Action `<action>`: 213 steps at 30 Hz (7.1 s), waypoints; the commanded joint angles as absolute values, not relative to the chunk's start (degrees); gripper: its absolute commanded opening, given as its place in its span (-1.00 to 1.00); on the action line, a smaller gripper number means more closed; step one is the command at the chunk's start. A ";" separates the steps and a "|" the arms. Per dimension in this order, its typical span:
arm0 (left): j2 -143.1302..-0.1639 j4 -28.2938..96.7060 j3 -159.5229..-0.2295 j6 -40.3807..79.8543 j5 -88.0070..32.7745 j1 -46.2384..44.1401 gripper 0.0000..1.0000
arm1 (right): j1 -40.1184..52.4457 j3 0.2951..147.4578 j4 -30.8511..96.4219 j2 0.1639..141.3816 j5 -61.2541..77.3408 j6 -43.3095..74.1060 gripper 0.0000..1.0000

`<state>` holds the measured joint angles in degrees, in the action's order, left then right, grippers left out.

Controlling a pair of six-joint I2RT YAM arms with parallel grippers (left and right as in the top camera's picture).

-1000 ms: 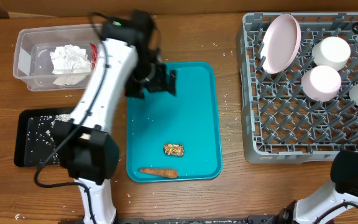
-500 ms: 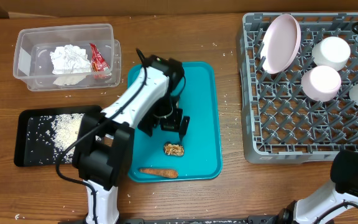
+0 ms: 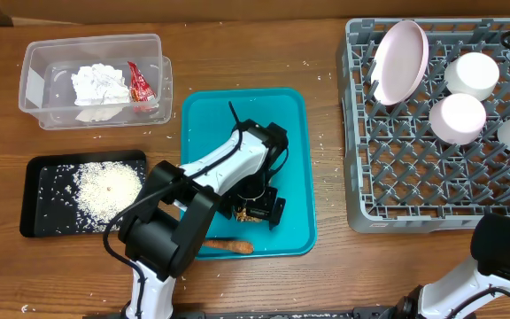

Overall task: Sort waste into correct bins and load items into the dishwasher
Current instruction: 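Reach the left gripper to the brown food scrap and grasp it, then carry the food scrap left and drop it onto the black tray, then move the left gripper back toward the orange carrot on the tray, then lower the left gripper over the orange carrot and close on it, then lift the carrot with the left gripper off the teal tray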

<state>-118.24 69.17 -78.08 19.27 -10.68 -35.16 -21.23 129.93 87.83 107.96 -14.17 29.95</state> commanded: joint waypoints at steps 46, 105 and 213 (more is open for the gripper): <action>-117.97 65.67 -77.95 23.77 -3.62 -33.74 0.43 | -21.23 129.75 87.53 107.81 -14.74 30.26 1.00; -117.84 87.05 -98.35 20.29 -7.35 -2.04 0.79 | -21.23 129.75 87.55 107.81 -14.74 30.26 1.00; -98.76 53.76 -71.11 30.11 -1.65 -24.67 -0.25 | -21.23 129.75 87.55 107.81 -14.74 30.26 1.00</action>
<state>-98.52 52.29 -69.12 26.50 3.16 -24.97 -21.23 129.93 87.85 107.96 -14.15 29.98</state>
